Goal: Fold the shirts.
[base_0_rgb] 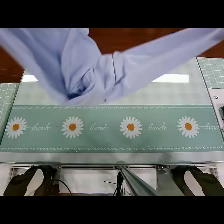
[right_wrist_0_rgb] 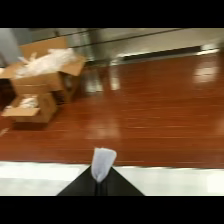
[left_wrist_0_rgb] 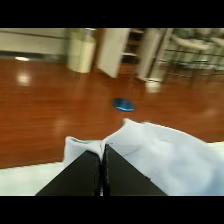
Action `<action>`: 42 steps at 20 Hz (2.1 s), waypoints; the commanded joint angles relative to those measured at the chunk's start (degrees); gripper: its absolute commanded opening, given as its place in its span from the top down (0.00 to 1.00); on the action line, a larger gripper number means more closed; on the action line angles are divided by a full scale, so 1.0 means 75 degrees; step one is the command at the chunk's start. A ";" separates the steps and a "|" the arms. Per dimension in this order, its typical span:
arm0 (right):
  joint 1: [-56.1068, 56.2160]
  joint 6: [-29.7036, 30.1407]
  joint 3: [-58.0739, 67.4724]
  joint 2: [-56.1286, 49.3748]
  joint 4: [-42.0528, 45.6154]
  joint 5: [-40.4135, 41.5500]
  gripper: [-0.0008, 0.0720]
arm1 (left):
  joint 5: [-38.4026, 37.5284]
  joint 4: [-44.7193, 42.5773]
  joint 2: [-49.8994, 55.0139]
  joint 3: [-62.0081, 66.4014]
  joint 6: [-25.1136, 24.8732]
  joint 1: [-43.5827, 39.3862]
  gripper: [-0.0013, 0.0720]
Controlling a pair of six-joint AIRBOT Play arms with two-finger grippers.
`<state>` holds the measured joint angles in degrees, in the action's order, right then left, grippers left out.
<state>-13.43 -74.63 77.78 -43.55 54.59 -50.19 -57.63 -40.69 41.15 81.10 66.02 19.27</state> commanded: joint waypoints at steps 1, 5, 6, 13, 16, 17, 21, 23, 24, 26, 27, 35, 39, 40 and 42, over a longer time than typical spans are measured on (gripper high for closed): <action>-0.0140 -0.1052 0.0137 0.0475 0.2302 -0.0737 0.95 | -0.1192 -0.2323 -0.0536 0.0166 0.1046 0.0335 0.96; -0.0140 -0.1151 0.0137 0.0632 0.3019 -0.1918 0.95 | -0.2308 -0.2702 -0.0679 0.0166 0.1798 0.0332 0.96; -0.0140 -0.1204 0.0137 0.0647 0.3244 -0.2142 0.95 | -0.2451 -0.2731 -0.0714 0.0166 0.1880 0.0332 0.96; -0.0140 -0.1314 0.0143 0.1008 0.4657 -0.2865 0.95 | -0.3319 -0.5269 -0.1396 0.0166 0.2393 0.0332 0.96; -0.0137 -0.1303 0.0143 0.1011 0.4538 -0.3783 0.95 | -0.3824 -0.5021 -0.1475 0.0166 0.2500 0.0332 0.96; -0.0137 -0.1247 0.0143 0.1014 0.4401 -0.4071 0.95 | -0.3993 -0.4782 -0.1492 0.0166 0.2500 0.0332 0.96; -0.0137 -0.1209 0.0143 0.1183 0.3628 -0.4680 0.95 | -0.4500 -0.3689 -0.1606 0.0166 0.2588 0.0332 0.96; -0.0137 -0.1209 0.0143 0.1282 0.3450 -0.5464 0.95 | -0.5225 -0.3372 -0.1664 0.0166 0.2646 0.0332 0.96; -0.0137 -0.1183 0.0143 0.1282 0.3445 -0.6213 0.95 | -0.5601 -0.3270 -0.1682 0.0166 0.2655 0.0332 0.96; -0.0117 -0.1204 0.0096 0.1166 0.3316 -0.7484 0.95 | -0.6210 -0.3185 -0.1722 0.0052 0.2702 0.0332 0.96; 0.0012 -0.1221 0.0009 0.1172 0.3171 -0.7475 0.95 | -0.6391 -0.3188 -0.1743 -0.0178 0.2702 0.0332 0.96; 0.0726 -0.1139 -0.1935 -0.0650 0.3736 -0.5898 0.95 | -0.4322 -0.2897 -0.1469 -0.4989 0.2480 0.0332 0.96; 0.0726 -0.1145 -0.1935 -0.2495 0.2707 -0.3995 0.95 | -0.1920 -0.2177 -0.0580 -0.5595 0.2060 0.0332 0.96; 0.0726 -0.1169 -0.1935 -0.2862 0.2302 -0.3453 0.95 | -0.1218 -0.2154 -0.0271 -0.5595 0.2066 0.0329 0.96; 0.0726 -0.1180 -0.1935 -0.3555 0.1300 -0.2320 0.95 | -0.0414 -0.1967 0.0525 -0.5595 0.2066 0.0329 0.96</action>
<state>-8.12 -83.22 63.66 -62.87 73.54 -80.16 -73.45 -58.08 38.81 40.93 82.28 21.74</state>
